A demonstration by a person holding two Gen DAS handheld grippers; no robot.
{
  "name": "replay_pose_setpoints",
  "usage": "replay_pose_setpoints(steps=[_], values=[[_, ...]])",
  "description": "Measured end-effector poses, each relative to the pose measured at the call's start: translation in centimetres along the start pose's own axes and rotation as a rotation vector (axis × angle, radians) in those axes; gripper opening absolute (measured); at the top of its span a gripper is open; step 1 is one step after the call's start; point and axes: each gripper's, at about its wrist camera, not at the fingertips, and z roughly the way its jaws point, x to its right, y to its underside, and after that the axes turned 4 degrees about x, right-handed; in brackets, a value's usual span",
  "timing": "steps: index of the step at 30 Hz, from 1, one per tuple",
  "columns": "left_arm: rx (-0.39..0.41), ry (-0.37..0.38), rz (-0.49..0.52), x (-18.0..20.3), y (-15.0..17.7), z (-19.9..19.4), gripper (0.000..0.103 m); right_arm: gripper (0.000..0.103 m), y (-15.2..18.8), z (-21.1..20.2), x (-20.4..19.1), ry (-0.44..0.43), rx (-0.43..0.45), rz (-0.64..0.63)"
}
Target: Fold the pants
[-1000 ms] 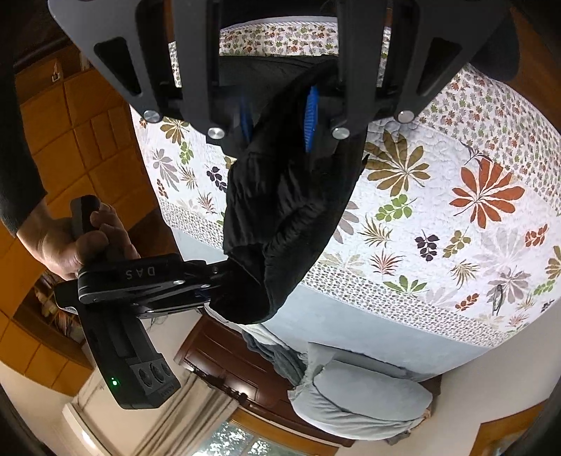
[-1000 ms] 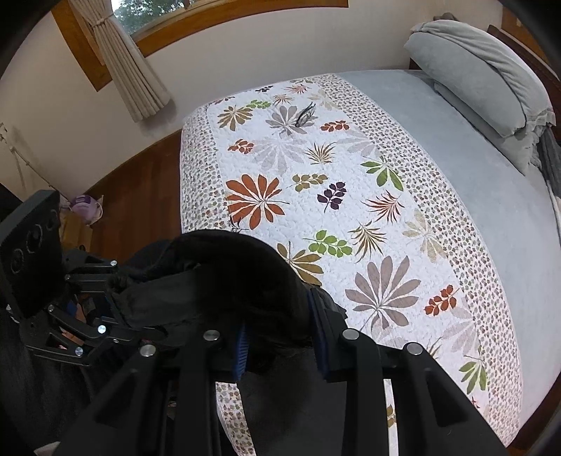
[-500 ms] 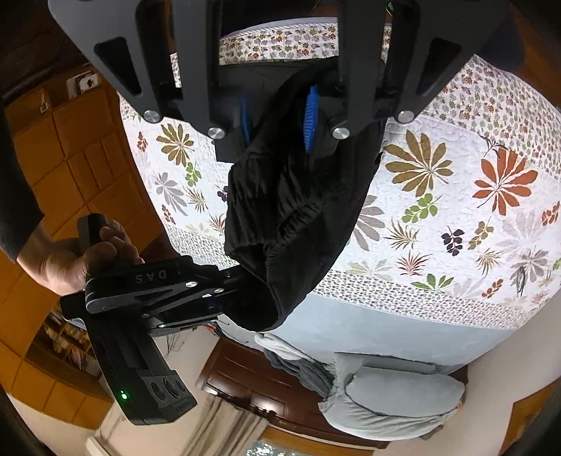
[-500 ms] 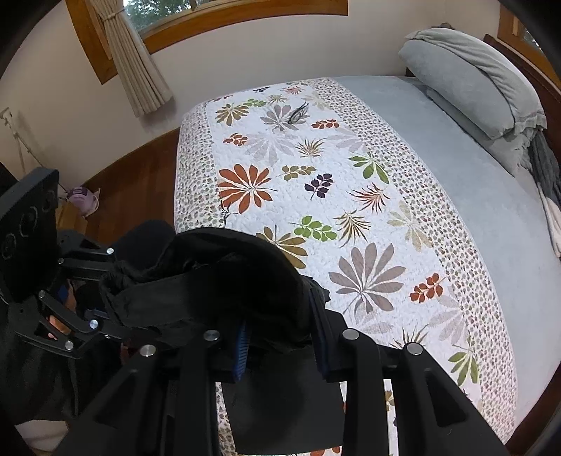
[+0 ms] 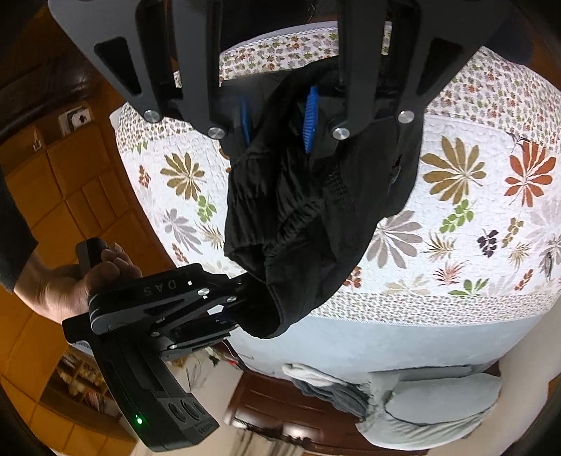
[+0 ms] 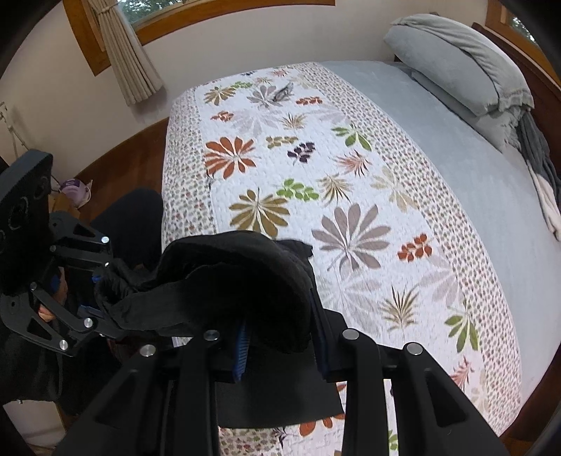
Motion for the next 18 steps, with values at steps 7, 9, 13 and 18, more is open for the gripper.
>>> replay_pose_setpoints(steps=[7,9,13,18], values=[[-0.060,-0.004,0.049,2.2,1.1,3.3,0.022,0.031,4.3,1.0,1.9,-0.008,-0.005,0.038],[-0.076,-0.008,0.065,2.7,1.5,4.3,0.022,0.031,5.3,1.5,2.3,-0.012,-0.007,0.043],[-0.104,-0.013,0.085,3.7,2.3,6.1,0.022,0.031,7.4,2.4,3.2,-0.015,-0.007,0.062],[-0.146,-0.019,0.115,4.6,3.6,8.6,0.022,0.031,10.1,3.8,4.0,-0.011,-0.020,0.076]])
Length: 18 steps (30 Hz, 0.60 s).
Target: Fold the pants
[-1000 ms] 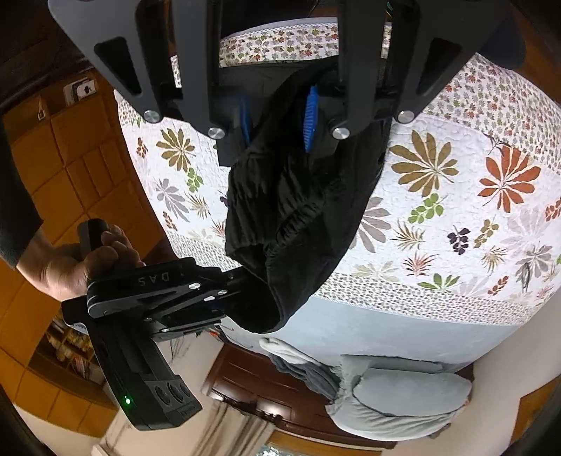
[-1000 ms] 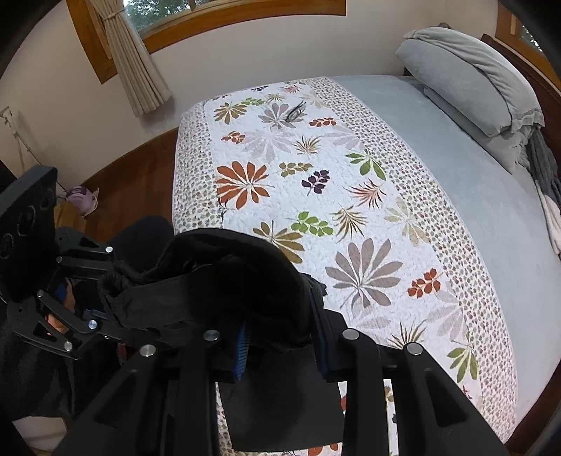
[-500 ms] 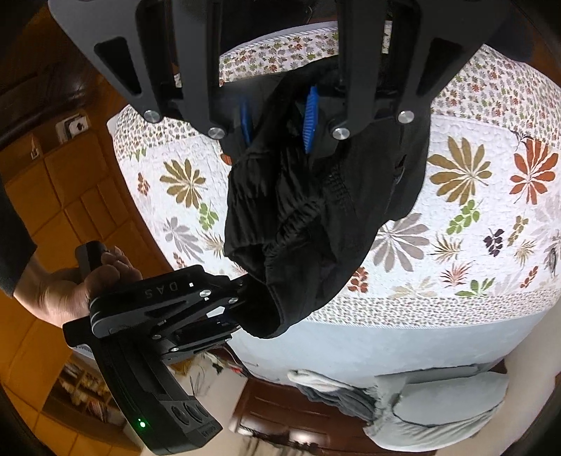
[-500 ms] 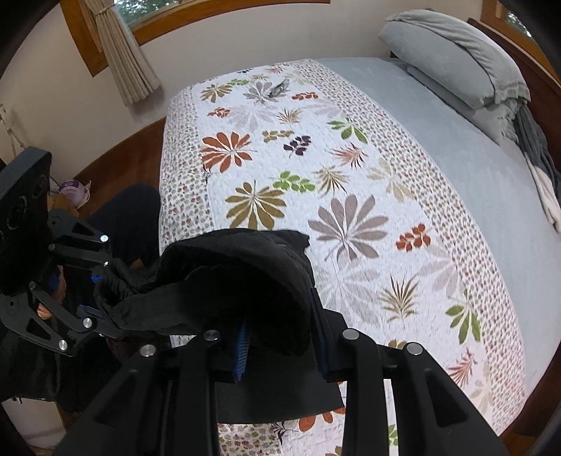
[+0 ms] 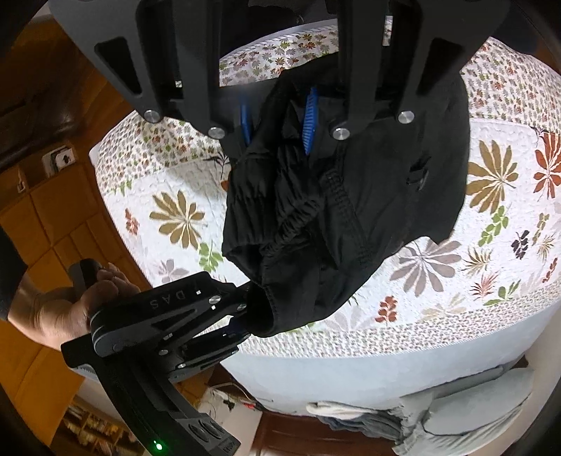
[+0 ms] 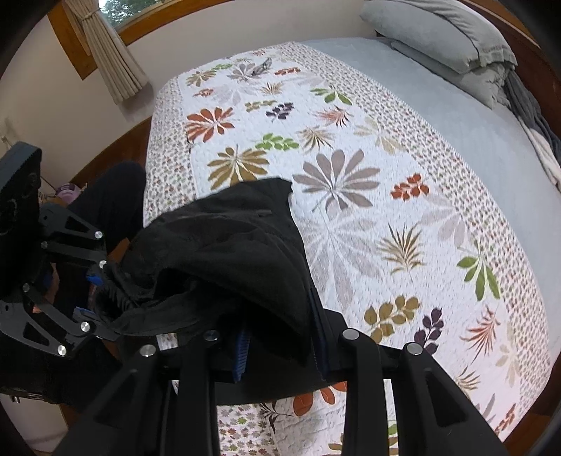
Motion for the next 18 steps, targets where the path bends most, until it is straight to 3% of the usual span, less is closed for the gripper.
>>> replay_pose_setpoints(steps=[18], values=[[-0.123,-0.011,0.067,2.3,2.4,7.0,0.022,0.031,6.3,4.4,1.8,0.020,-0.068,-0.042]])
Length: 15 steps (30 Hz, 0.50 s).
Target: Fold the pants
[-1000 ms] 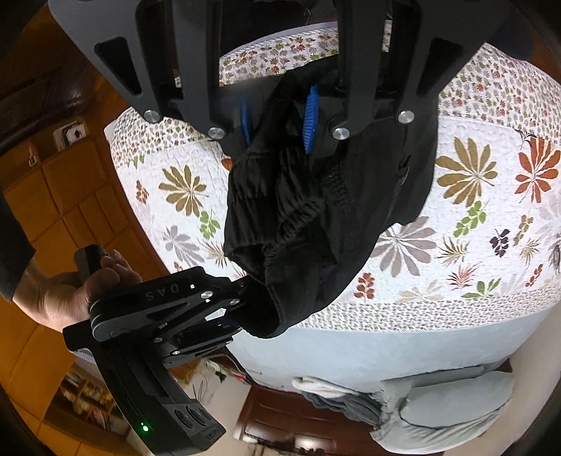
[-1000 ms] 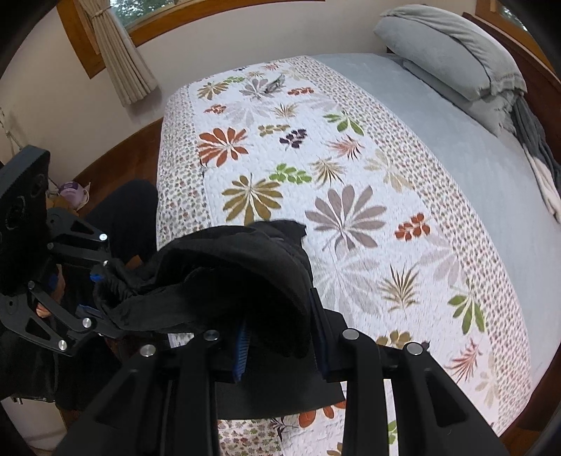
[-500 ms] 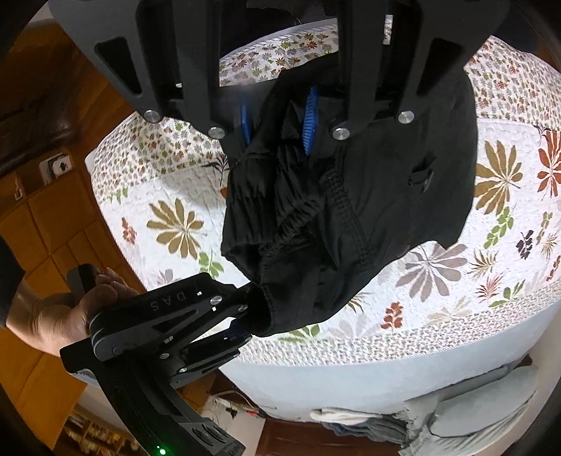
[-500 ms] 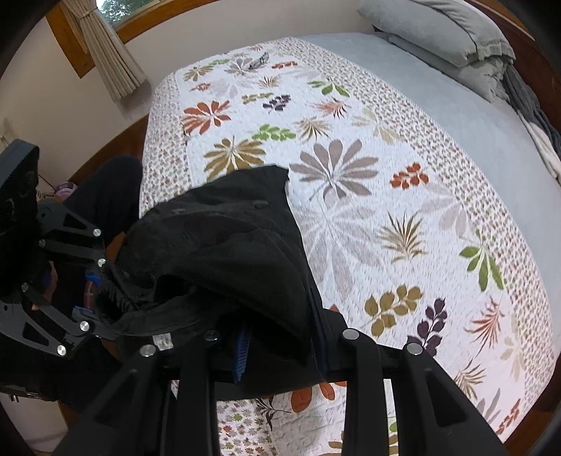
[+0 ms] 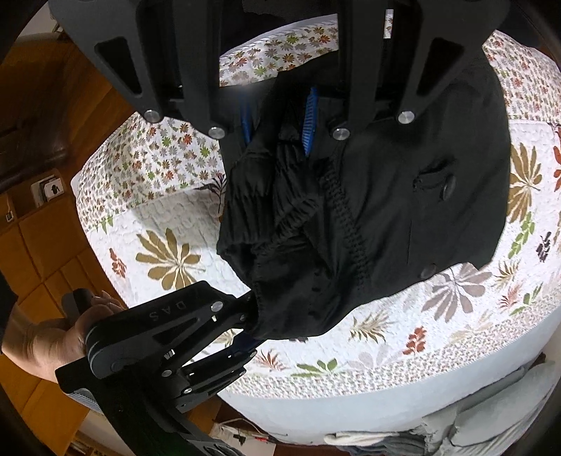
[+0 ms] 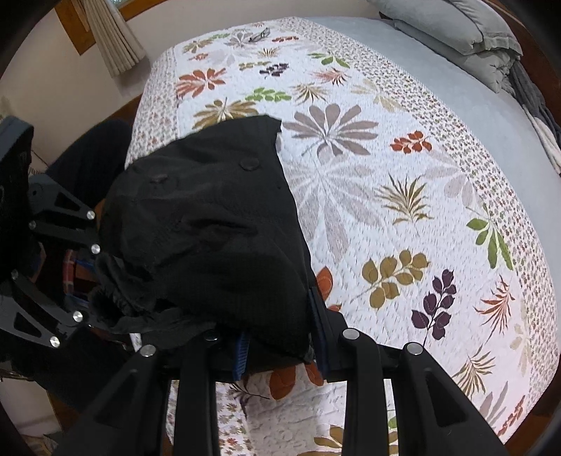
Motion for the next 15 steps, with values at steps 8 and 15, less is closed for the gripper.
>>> replay_pose_setpoints(steps=[8,15], values=[[-0.058,0.003,0.015,0.2,0.7,2.5,0.022,0.032,2.5,2.5,1.0,-0.023,-0.010,0.030],[-0.093,0.001,0.025,0.1,1.3,4.2,0.022,0.033,3.8,4.1,1.6,-0.039,-0.009,0.061]])
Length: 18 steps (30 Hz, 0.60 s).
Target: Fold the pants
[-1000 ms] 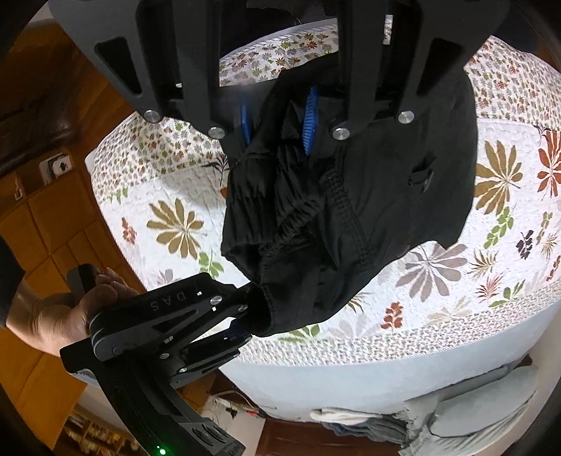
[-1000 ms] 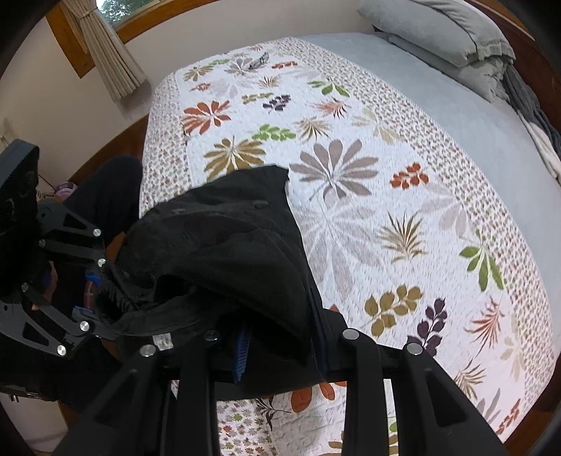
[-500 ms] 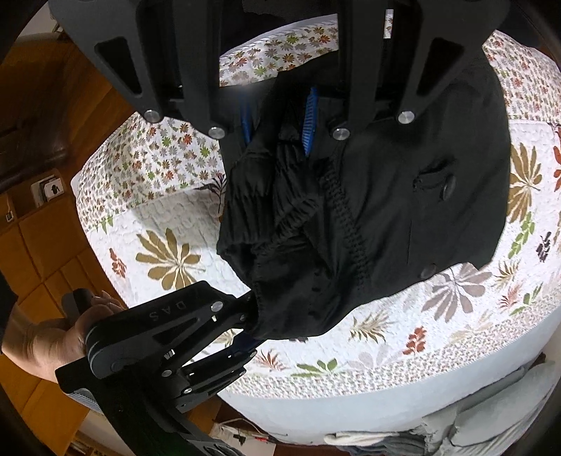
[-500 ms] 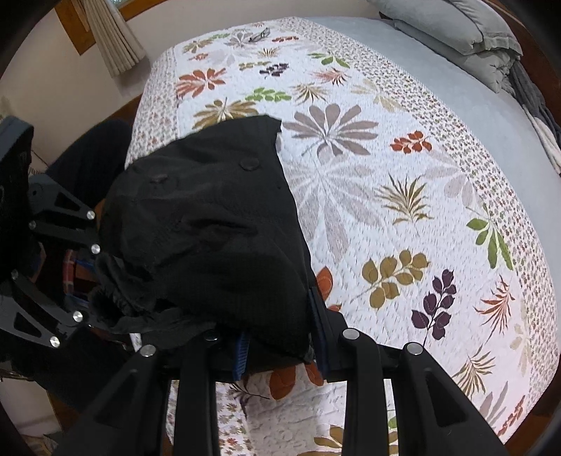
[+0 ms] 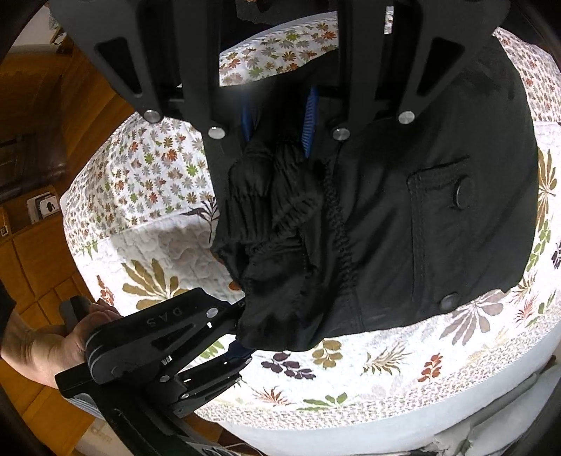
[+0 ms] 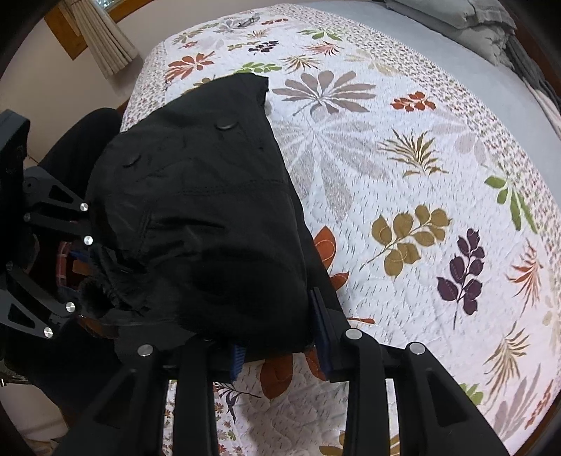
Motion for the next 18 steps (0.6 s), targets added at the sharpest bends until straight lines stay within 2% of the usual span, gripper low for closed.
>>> replay_pose_setpoints(steps=[10,18], values=[[-0.025,-0.022,0.035,0.4,0.4,1.2,0.023,0.034,1.3,-0.1,0.4,0.013,0.044,0.071],[-0.022,-0.060,0.079,0.9,0.9,1.7,0.025,0.039,5.0,-2.5,0.9,0.048,0.108,0.240]])
